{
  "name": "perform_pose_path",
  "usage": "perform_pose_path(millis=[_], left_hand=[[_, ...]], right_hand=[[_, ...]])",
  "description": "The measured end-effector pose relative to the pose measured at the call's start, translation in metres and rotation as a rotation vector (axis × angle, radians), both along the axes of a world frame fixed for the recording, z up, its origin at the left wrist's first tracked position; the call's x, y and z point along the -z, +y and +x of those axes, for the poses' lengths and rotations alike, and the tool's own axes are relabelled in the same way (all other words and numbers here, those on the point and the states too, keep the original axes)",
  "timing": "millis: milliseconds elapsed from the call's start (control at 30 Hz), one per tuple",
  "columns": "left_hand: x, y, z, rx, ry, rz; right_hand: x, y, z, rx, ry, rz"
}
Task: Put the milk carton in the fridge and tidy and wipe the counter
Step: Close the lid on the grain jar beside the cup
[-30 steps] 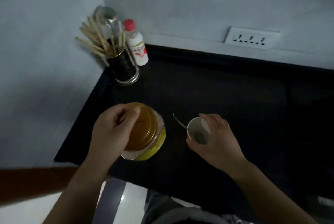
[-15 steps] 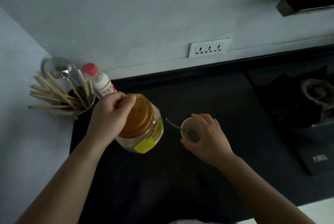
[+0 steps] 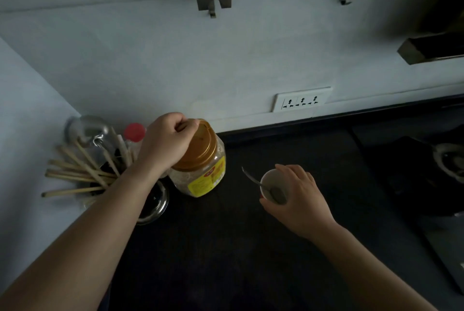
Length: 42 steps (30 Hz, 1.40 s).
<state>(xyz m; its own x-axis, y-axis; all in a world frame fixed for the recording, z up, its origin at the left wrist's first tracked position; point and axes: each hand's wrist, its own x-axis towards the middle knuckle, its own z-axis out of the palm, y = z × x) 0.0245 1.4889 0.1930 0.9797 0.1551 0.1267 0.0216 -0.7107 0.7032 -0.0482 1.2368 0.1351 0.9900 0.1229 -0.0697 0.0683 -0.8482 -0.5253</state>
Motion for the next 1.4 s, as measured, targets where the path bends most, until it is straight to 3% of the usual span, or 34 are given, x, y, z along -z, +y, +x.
perform_pose_path(millis=[300,500,833,1400], left_hand=[[0.009,0.019,0.045,-0.015,0.003,0.174],[0.03,0.016,0.051,-0.056,-0.209,0.284],[0.037,0.02,0.046,0.013,-0.256,0.218],[0.039,0.027,0.045,0.133,-0.268,0.166]], right_hand=[[-0.003,0.004,0.051,-0.035,-0.008,0.01],[0.007,0.025,0.11,-0.117,0.051,-0.008],[0.042,0.059,0.168,-0.159,0.17,-0.057],[0.067,0.057,0.15,-0.144,0.22,-0.043]])
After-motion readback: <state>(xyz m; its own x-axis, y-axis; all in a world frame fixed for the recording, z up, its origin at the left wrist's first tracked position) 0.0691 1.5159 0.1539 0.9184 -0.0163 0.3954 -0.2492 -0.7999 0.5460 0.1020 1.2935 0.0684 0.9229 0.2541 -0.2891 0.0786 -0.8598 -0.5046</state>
